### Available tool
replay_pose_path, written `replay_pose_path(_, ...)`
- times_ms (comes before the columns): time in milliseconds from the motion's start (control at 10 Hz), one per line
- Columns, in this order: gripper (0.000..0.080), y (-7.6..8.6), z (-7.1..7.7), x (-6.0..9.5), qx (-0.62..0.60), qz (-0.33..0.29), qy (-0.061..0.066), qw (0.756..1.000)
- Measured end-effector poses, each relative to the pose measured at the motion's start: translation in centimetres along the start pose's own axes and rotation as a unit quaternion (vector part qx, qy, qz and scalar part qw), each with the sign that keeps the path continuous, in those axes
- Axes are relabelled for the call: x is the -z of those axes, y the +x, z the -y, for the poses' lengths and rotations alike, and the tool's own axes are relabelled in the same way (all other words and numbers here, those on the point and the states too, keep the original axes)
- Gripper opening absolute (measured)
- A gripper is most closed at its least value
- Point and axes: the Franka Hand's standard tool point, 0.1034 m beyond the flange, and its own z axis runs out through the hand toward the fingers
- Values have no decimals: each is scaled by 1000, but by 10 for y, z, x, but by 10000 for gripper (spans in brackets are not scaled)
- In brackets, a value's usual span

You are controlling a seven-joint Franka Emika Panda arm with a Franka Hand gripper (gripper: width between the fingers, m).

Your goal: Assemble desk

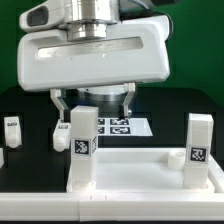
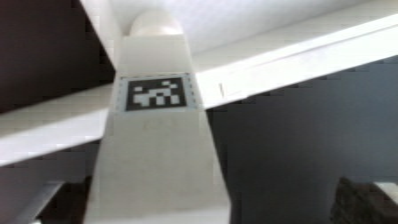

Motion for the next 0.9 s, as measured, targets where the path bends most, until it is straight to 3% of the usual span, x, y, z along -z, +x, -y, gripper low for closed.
replay_pose_path(200,649,-6,-10,-8,4,61,0,998)
replay_pose_path(300,649,-11,-22,-10,0,103,-6,995)
replay_pose_path(500,649,-8,-20,-9,-2,114,-9,993)
replay_pose_path(600,537,-8,-20,-10,-10,114,-10,993)
replay_pose_path(700,537,-8,-20,-10,-19,114,-11,993)
replay_pose_path(800,336,-8,-20,-10,-51,114,-14,992)
replay_pose_path(900,284,-8,-20,-10,-73,114,-16,991)
